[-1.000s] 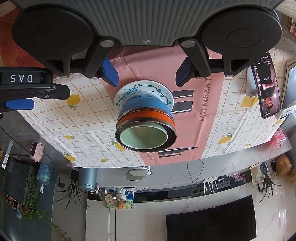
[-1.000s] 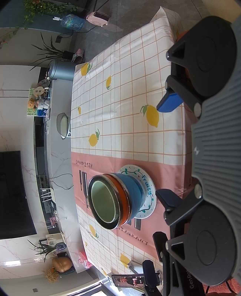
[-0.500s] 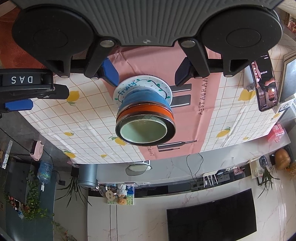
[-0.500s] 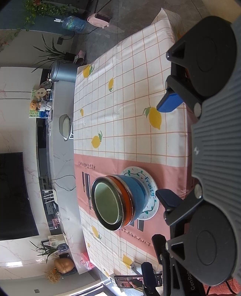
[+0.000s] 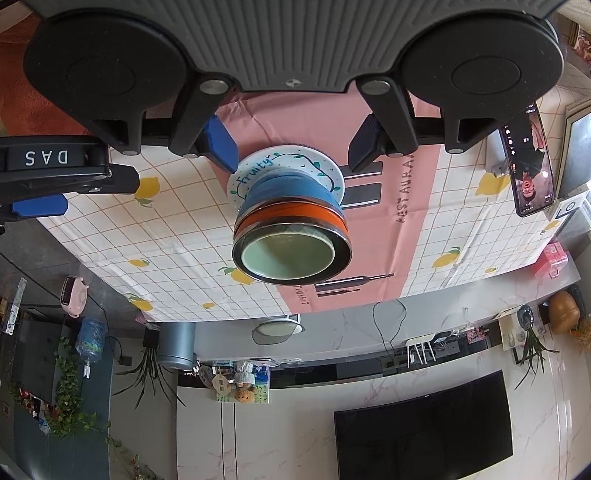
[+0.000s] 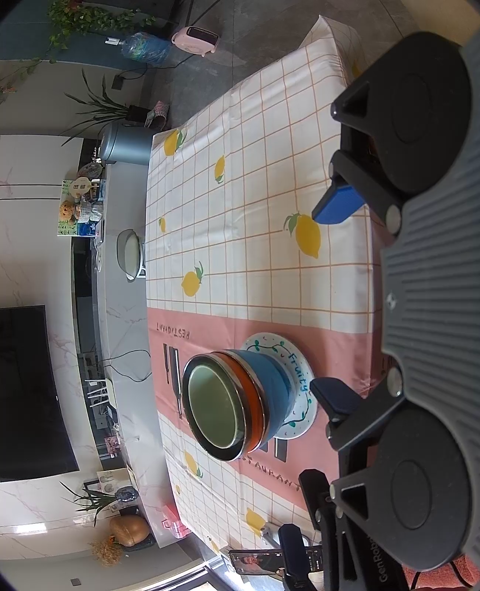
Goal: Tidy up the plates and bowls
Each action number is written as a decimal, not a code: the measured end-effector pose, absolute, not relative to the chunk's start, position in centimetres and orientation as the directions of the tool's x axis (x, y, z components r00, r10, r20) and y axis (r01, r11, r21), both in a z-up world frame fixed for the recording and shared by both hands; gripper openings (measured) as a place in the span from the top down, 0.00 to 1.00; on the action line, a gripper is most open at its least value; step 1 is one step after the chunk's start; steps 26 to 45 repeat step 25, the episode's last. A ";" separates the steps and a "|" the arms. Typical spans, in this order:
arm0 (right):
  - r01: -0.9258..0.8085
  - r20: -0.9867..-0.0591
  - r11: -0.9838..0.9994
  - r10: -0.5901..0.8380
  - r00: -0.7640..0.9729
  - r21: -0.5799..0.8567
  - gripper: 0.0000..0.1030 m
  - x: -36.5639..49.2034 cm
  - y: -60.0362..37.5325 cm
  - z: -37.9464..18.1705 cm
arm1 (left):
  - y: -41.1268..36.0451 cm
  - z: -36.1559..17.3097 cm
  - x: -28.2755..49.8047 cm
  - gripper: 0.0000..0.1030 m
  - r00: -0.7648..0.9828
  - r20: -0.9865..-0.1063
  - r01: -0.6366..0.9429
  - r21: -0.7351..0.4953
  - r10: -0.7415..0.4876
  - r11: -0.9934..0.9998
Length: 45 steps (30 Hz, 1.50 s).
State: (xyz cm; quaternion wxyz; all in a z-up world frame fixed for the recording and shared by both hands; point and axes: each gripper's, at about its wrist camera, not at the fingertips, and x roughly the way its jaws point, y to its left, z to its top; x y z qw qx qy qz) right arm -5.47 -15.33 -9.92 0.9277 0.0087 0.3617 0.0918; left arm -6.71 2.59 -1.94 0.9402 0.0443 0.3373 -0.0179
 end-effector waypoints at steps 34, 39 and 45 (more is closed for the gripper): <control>-0.157 -0.660 0.984 0.175 0.730 0.088 0.14 -5.9 -15.5 -10.0 | 2.9 -2.2 -6.8 0.21 0.780 -0.625 0.060 0.057 -0.011 0.997; -0.157 -0.660 0.984 0.175 0.730 0.088 0.14 -5.9 -15.5 -10.0 | 2.9 -2.2 -6.8 0.21 0.780 -0.625 0.060 0.057 -0.011 0.997; -0.157 -0.660 0.984 0.175 0.730 0.088 0.14 -5.9 -15.5 -10.0 | 2.9 -2.2 -6.8 0.21 0.780 -0.625 0.060 0.057 -0.011 0.997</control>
